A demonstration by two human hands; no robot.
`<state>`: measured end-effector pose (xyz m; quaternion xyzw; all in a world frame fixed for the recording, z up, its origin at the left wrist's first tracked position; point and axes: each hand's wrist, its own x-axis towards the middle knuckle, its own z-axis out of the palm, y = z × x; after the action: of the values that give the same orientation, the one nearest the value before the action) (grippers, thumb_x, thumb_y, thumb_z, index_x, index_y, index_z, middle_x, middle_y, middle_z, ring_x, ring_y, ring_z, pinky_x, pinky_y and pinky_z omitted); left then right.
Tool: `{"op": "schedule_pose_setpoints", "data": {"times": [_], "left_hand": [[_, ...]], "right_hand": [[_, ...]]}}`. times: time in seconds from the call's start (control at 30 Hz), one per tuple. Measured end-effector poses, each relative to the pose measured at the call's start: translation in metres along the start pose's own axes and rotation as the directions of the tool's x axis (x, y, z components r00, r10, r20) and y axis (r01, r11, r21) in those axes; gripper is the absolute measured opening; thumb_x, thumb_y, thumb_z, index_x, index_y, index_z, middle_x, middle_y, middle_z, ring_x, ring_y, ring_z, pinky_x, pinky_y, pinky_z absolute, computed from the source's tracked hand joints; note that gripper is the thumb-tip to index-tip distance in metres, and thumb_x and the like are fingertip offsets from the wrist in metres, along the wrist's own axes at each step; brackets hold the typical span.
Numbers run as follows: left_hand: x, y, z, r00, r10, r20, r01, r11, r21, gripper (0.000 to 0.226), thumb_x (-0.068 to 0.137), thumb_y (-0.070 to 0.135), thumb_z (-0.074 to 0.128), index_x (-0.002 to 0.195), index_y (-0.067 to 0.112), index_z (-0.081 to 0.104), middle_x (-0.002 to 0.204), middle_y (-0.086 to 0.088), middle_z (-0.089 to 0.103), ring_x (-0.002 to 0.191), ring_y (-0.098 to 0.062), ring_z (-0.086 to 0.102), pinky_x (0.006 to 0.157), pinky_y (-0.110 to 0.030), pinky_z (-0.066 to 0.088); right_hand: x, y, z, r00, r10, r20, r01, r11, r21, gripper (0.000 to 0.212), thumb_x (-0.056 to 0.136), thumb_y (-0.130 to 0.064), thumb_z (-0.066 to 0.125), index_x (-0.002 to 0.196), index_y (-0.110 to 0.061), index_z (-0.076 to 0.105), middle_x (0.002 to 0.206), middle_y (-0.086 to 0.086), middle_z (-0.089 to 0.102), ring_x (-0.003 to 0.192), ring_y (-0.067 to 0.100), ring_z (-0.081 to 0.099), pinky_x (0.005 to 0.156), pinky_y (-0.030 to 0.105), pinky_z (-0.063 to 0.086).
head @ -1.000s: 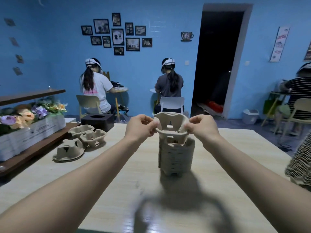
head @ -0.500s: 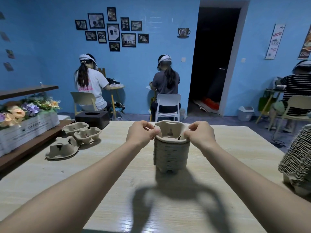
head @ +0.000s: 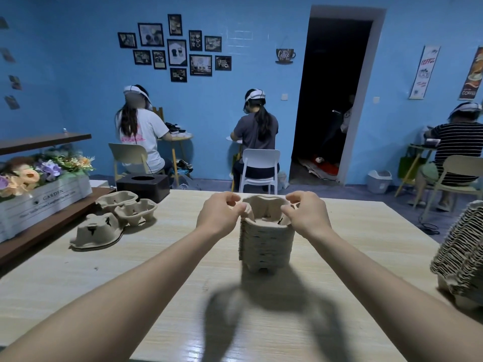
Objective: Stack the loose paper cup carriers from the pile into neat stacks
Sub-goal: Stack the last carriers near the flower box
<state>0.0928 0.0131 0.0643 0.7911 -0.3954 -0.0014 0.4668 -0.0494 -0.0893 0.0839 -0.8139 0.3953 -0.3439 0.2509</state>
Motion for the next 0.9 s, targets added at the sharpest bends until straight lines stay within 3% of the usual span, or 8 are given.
{"op": "schedule_pose_setpoints", "data": {"times": [0.4, 0.63, 0.9], "left_hand": [[-0.006, -0.066, -0.064, 0.996, -0.033, -0.079, 0.042, 0.992, 0.118, 0.029, 0.087, 0.024, 0.063, 0.114, 0.012, 0.061, 0.113, -0.004, 0.063, 0.098, -0.017, 0.06, 0.087, -0.031, 0.047], [-0.015, -0.117, -0.088, 0.99, -0.09, -0.107, 0.105, 0.985, 0.137, 0.034, 0.086, 0.018, 0.064, 0.118, 0.007, 0.058, 0.119, -0.007, 0.062, 0.107, -0.02, 0.058, 0.094, -0.03, 0.044], [-0.013, -0.17, -0.09, 0.985, -0.132, -0.11, 0.155, 0.958, 0.24, 0.039, 0.086, 0.019, 0.064, 0.123, 0.009, 0.056, 0.126, -0.007, 0.056, 0.115, -0.02, 0.053, 0.098, -0.029, 0.04]], "right_hand": [[-0.011, -0.077, 0.072, 0.925, -0.337, 0.176, 0.344, 0.939, -0.009, 0.037, 0.089, -0.017, 0.058, 0.125, -0.011, 0.056, 0.127, 0.007, 0.057, 0.116, 0.022, 0.053, 0.1, 0.036, 0.042], [-0.022, -0.103, 0.135, 0.883, -0.359, 0.303, 0.348, 0.933, 0.092, 0.041, 0.087, -0.017, 0.06, 0.127, -0.009, 0.054, 0.129, 0.009, 0.054, 0.118, 0.023, 0.052, 0.102, 0.033, 0.04], [-0.017, -0.082, 0.2, 0.87, -0.281, 0.404, 0.289, 0.956, 0.042, 0.043, 0.087, -0.018, 0.059, 0.128, -0.008, 0.051, 0.131, 0.011, 0.05, 0.124, 0.026, 0.045, 0.103, 0.034, 0.037]]}}
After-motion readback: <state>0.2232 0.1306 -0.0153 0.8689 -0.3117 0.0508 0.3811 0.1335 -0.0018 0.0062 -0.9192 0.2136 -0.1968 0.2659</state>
